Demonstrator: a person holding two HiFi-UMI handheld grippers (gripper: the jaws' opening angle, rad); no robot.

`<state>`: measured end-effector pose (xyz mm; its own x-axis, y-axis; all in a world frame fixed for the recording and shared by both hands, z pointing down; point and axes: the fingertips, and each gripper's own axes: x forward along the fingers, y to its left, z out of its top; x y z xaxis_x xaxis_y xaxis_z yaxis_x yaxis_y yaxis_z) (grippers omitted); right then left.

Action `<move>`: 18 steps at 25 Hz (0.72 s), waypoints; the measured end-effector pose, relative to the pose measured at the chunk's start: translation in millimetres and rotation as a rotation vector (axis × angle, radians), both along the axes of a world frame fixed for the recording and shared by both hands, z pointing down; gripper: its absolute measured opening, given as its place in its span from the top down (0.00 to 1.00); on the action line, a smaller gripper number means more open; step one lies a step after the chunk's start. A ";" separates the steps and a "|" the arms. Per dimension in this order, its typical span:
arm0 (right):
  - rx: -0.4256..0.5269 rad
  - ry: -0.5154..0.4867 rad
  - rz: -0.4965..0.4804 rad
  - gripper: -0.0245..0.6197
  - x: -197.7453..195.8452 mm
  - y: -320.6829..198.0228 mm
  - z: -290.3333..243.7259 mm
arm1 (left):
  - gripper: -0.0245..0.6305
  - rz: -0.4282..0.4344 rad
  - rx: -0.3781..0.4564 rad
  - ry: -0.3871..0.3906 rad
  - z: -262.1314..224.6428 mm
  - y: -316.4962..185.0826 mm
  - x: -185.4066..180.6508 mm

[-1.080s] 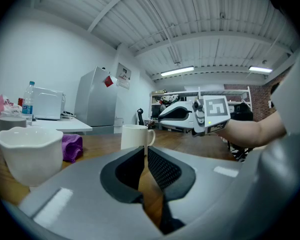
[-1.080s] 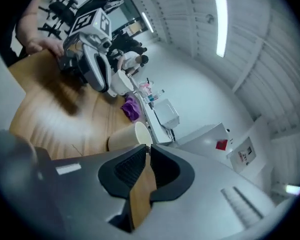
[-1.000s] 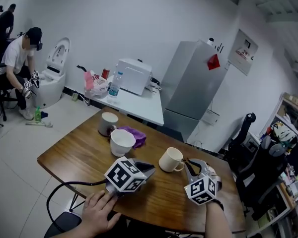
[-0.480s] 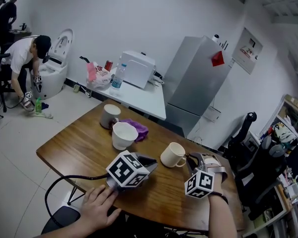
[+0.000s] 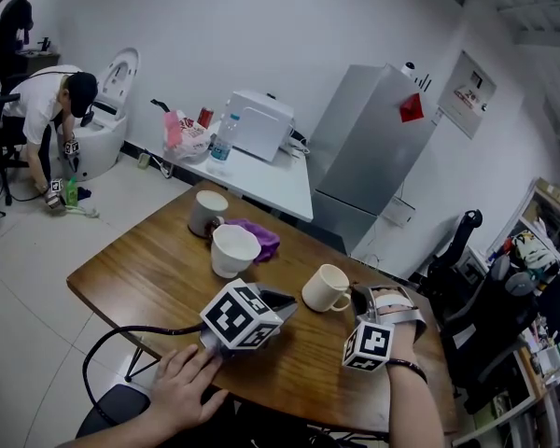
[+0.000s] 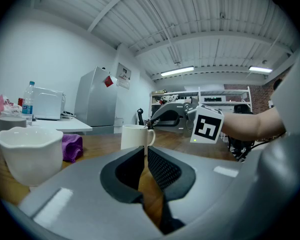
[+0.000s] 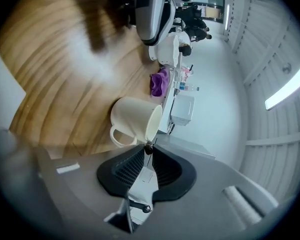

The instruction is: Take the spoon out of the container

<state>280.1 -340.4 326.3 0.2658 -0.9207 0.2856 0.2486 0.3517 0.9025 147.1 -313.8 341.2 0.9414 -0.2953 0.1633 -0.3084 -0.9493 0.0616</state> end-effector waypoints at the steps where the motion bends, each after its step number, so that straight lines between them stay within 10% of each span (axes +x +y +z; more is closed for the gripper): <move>1: 0.014 0.007 -0.002 0.88 0.0 -0.1 -2.1 | 0.93 0.000 -0.001 0.000 0.3 -0.1 -0.1; 18: 0.270 -0.094 -0.026 0.88 7.1 37.6 -71.3 | 0.93 0.001 -0.001 0.001 0.1 -0.6 -1.2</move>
<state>287.2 -302.8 254.9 0.2247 -0.9731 0.0511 0.1650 0.0896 0.9822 145.8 -314.4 341.2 0.9417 -0.2945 0.1628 -0.3077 -0.9494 0.0624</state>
